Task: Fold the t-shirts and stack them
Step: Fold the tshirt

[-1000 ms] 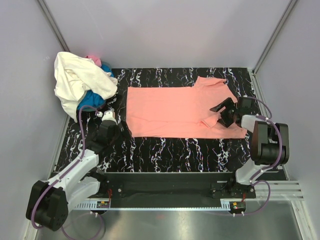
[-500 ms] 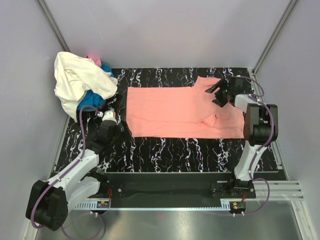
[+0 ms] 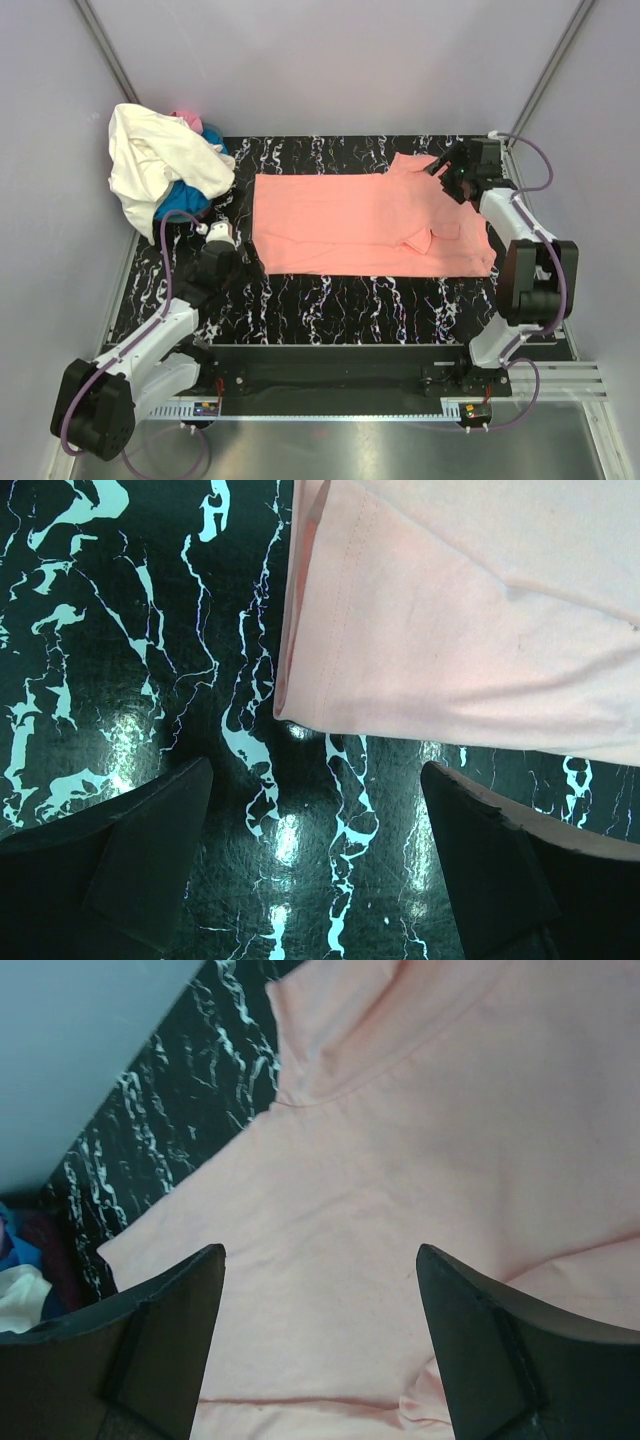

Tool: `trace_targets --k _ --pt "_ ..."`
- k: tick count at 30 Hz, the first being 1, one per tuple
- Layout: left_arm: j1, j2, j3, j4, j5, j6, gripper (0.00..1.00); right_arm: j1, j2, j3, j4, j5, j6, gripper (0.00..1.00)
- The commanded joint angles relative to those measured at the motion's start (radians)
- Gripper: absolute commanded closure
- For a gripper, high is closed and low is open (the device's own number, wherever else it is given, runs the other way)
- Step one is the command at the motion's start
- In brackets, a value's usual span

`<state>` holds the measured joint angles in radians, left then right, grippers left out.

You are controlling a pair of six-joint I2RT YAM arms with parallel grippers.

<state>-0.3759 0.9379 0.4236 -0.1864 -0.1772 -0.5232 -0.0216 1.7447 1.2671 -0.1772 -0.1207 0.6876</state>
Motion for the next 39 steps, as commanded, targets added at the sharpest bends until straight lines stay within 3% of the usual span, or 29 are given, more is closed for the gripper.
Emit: trace_targets --k 1,16,29,39 --pt "-0.008 0.001 0.027 0.041 -0.025 0.017 0.08 0.000 -0.103 -0.017 -0.086 0.076 -0.053 0.14" --pt "-0.018 0.001 0.029 0.039 -0.031 0.017 0.08 0.002 -0.156 -0.308 -0.007 -0.025 -0.046 0.14" --pt "-0.027 0.007 0.033 0.038 -0.041 0.017 0.08 0.017 -0.045 -0.284 0.028 -0.043 -0.040 0.14" --pt "-0.032 0.010 0.037 0.036 -0.044 0.017 0.08 0.114 0.030 -0.143 -0.018 -0.011 -0.034 0.15"
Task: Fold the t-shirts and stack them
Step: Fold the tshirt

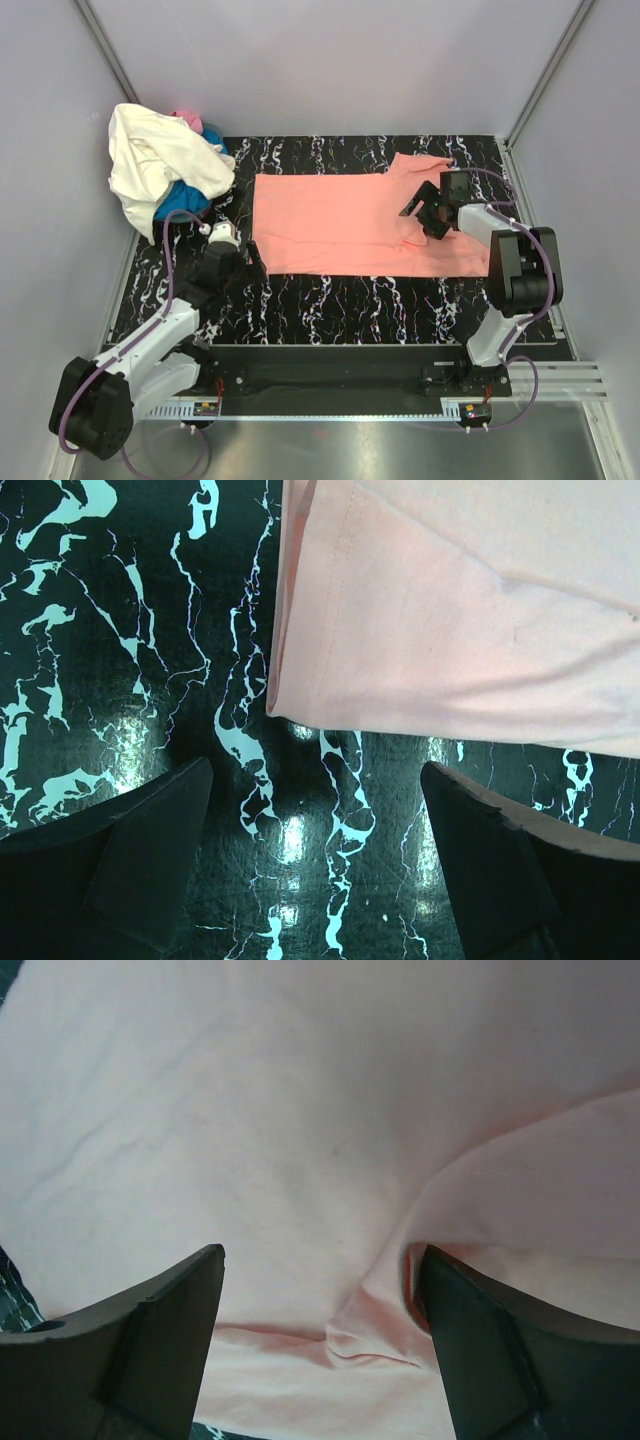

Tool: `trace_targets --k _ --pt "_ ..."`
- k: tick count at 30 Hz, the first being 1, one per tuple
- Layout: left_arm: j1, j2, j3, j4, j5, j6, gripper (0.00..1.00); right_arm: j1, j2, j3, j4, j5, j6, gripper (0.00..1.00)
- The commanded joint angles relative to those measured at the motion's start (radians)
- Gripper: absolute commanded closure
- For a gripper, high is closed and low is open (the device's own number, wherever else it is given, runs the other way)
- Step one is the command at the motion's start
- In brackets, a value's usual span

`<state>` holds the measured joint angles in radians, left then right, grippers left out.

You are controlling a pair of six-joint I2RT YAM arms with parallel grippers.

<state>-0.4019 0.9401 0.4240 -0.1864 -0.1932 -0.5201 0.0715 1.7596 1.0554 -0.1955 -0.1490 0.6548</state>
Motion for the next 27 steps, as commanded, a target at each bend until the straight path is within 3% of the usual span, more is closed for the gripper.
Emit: trace_targets --k 1,18,25,27 --pt "-0.006 0.008 0.036 0.035 -0.028 0.017 0.08 0.027 0.032 0.080 -0.004 0.014 0.005 0.14" --pt "-0.006 0.000 0.035 0.031 -0.028 0.019 0.08 0.073 0.328 0.475 -0.145 0.041 -0.012 0.15" --pt "-0.008 0.000 0.033 0.030 -0.025 0.017 0.08 0.083 0.362 0.603 -0.350 0.239 -0.038 0.12" --pt "-0.008 -0.001 0.033 0.031 -0.023 0.019 0.08 0.105 0.362 0.641 -0.401 0.379 -0.053 0.09"
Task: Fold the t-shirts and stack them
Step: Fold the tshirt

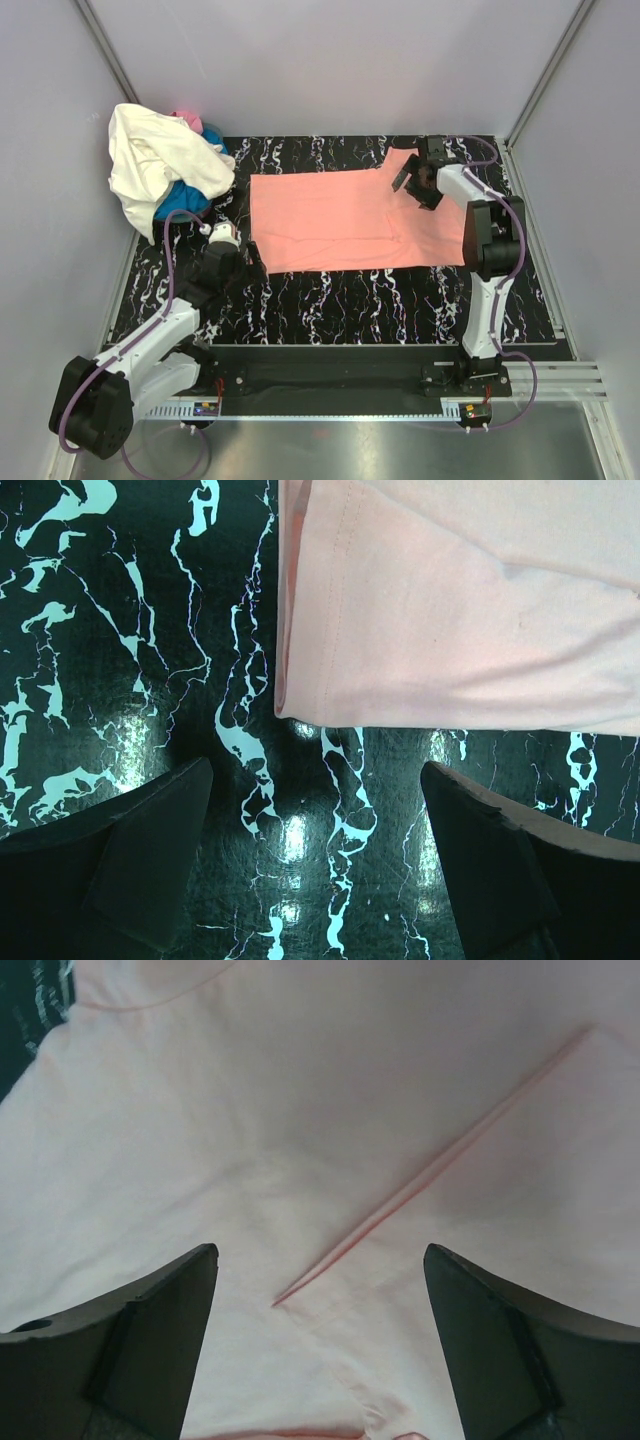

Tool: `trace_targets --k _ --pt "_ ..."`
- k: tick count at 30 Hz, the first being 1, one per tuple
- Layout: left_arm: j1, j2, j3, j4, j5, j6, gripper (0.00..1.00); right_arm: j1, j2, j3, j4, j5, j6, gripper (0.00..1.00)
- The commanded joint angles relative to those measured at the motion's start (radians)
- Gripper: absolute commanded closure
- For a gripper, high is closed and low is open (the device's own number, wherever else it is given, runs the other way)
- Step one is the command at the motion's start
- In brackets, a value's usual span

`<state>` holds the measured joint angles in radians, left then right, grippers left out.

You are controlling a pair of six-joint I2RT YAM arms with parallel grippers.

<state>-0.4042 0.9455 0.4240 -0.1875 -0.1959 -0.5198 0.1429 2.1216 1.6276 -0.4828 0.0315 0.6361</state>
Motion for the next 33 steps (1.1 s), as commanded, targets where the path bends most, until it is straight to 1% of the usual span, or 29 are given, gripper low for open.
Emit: trace_targets --k 1,3,4,6,9,10,13,16,17,18,19,20,21,22,23,25,27,29,30,31,33 --pt "-0.005 -0.007 0.033 0.033 -0.020 0.020 0.08 0.058 0.001 0.081 -0.150 0.268 -0.055 0.06" --pt "-0.005 -0.007 0.033 0.033 -0.019 0.020 0.08 0.075 0.005 0.097 -0.166 0.278 -0.062 0.04" --pt "-0.005 -0.007 0.035 0.033 -0.019 0.020 0.08 0.078 -0.002 0.091 -0.148 0.245 -0.064 0.04" --pt "-0.007 -0.005 0.033 0.033 -0.020 0.020 0.08 0.078 -0.020 0.060 -0.122 0.231 -0.061 0.04" --pt "-0.005 -0.007 0.032 0.036 -0.022 0.018 0.08 0.080 -0.112 0.000 -0.031 0.180 -0.082 0.05" --pt "-0.005 -0.007 0.032 0.037 -0.025 0.018 0.08 0.078 -0.135 -0.012 -0.027 0.162 -0.088 0.05" --pt "-0.013 0.006 0.038 0.037 -0.034 0.018 0.08 0.078 -0.251 -0.080 -0.020 0.191 -0.092 0.05" --pt "-0.024 0.029 0.055 0.036 -0.051 0.014 0.08 0.077 -0.385 -0.208 -0.002 0.247 -0.078 0.02" --pt "-0.025 0.044 0.061 0.034 -0.051 0.011 0.08 0.075 -0.415 -0.285 0.001 0.252 -0.072 0.01" --pt "-0.030 0.053 0.071 0.040 -0.050 0.004 0.08 0.070 -0.472 -0.325 0.007 0.258 -0.046 0.01" --pt "-0.033 0.068 0.076 0.045 -0.042 0.000 0.08 0.070 -0.500 -0.419 0.025 0.227 -0.038 0.01" --pt "-0.038 0.076 0.082 0.051 -0.027 -0.011 0.08 0.070 -0.529 -0.473 0.053 0.190 -0.032 0.01" --pt "-0.041 0.087 0.094 0.069 -0.017 -0.016 0.08 0.072 -0.573 -0.526 0.123 0.141 -0.006 0.02" --pt "-0.048 0.116 0.105 0.078 -0.008 -0.020 0.08 0.072 -0.590 -0.610 0.153 0.070 0.003 0.03" --pt "-0.054 0.134 0.130 0.098 0.002 -0.026 0.08 0.072 -0.615 -0.642 0.186 0.041 0.017 0.04" --pt "-0.058 0.212 0.169 0.105 0.018 -0.034 0.08 0.072 -0.627 -0.708 0.214 0.041 0.023 0.04" --pt "-0.067 0.272 0.228 0.124 0.033 -0.039 0.07 0.070 -0.620 -0.722 0.222 0.044 0.017 0.04" --pt "-0.068 0.367 0.262 0.152 0.053 -0.043 0.07 0.072 -0.603 -0.727 0.231 0.015 0.010 0.05" --pt "-0.070 0.404 0.300 0.164 0.058 -0.046 0.07 0.070 -0.582 -0.729 0.249 0.007 0.014 0.06" --pt "-0.070 0.473 0.317 0.169 0.062 -0.049 0.07 0.072 -0.566 -0.732 0.259 0.004 0.016 0.06" --pt "-0.077 0.536 0.352 0.180 0.070 -0.060 0.08 0.070 -0.517 -0.732 0.253 -0.008 0.030 0.07"
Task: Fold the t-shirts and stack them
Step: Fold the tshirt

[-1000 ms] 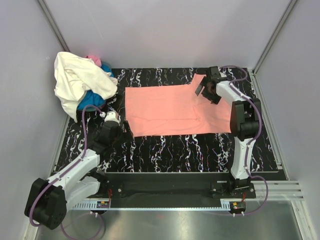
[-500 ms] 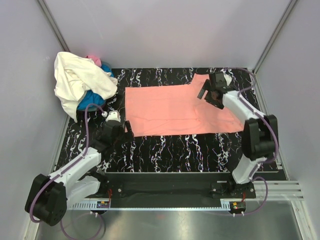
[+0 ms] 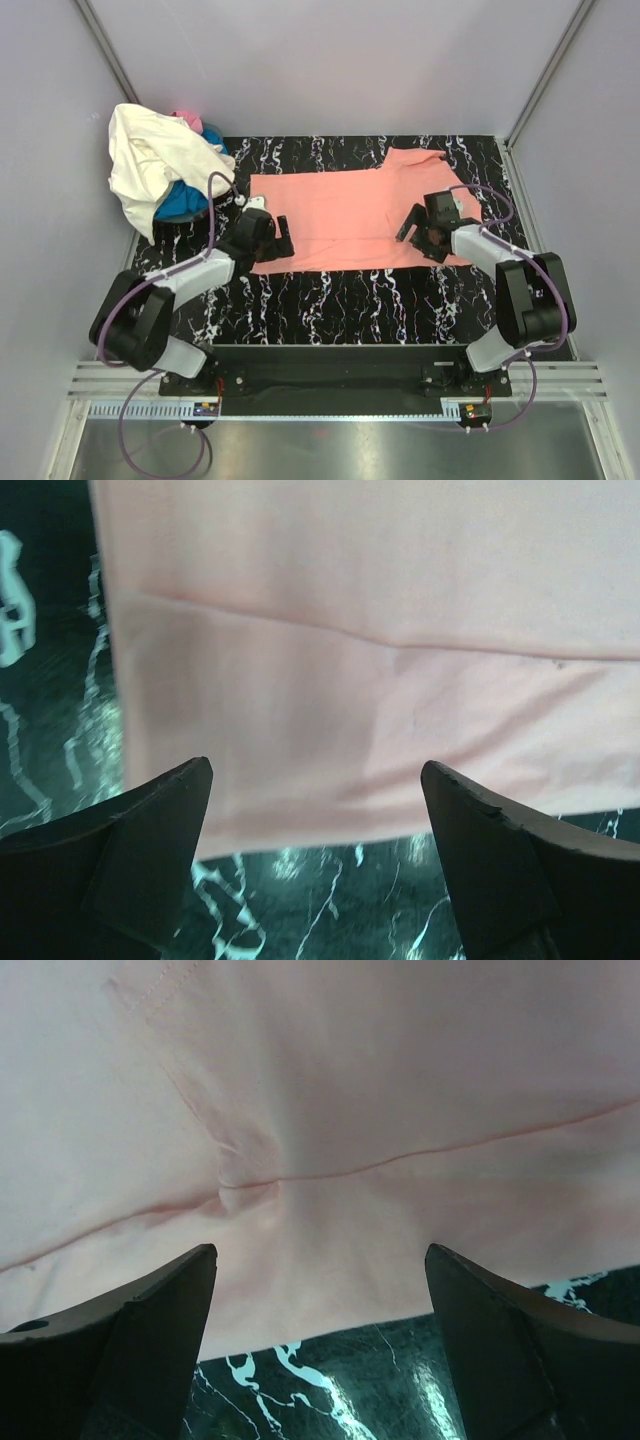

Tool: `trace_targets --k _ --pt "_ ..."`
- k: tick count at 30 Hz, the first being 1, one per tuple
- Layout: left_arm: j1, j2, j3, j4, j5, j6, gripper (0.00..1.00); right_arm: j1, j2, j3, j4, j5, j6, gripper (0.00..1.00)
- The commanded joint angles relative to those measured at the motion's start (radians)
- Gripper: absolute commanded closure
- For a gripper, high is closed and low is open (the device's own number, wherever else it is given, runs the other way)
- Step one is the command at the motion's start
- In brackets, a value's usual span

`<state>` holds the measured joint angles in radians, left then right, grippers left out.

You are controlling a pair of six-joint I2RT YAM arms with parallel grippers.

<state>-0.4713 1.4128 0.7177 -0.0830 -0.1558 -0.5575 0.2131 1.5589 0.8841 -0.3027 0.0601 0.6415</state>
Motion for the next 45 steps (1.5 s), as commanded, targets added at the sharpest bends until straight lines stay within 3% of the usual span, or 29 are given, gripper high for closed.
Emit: trace_targets --k 1,11,19,27,32,37,39,41,45 --pt "-0.015 0.119 0.066 0.075 0.024 -0.025 0.08 0.002 0.058 -0.005 0.076 -0.042 0.027 0.07" --pt "-0.085 0.175 -0.015 0.063 -0.057 -0.094 0.08 0.005 -0.026 -0.192 0.102 -0.084 0.155 0.10" --pt "-0.187 0.057 -0.122 0.003 -0.108 -0.174 0.07 0.019 -0.204 -0.358 0.070 -0.125 0.238 0.09" --pt "-0.214 -0.168 -0.166 -0.165 -0.185 -0.205 0.05 0.019 -0.502 -0.323 -0.180 0.003 0.210 0.05" --pt "-0.214 -0.320 -0.084 -0.287 -0.263 -0.141 0.03 0.019 -0.537 -0.162 -0.239 0.095 0.150 0.03" --pt "-0.216 -0.464 -0.098 -0.313 -0.292 -0.059 0.03 0.014 -0.369 0.066 -0.161 0.178 0.023 0.01" --pt "-0.216 -0.570 -0.171 -0.288 -0.341 -0.009 0.02 -0.015 -0.106 0.264 -0.159 0.217 -0.058 0.01" --pt "-0.217 -0.590 -0.207 -0.281 -0.347 0.004 0.02 -0.049 -0.047 0.372 -0.168 0.201 -0.078 0.01" --pt "-0.216 -0.675 -0.256 -0.213 -0.309 0.033 0.02 -0.155 0.283 0.663 -0.223 0.098 -0.108 0.04"
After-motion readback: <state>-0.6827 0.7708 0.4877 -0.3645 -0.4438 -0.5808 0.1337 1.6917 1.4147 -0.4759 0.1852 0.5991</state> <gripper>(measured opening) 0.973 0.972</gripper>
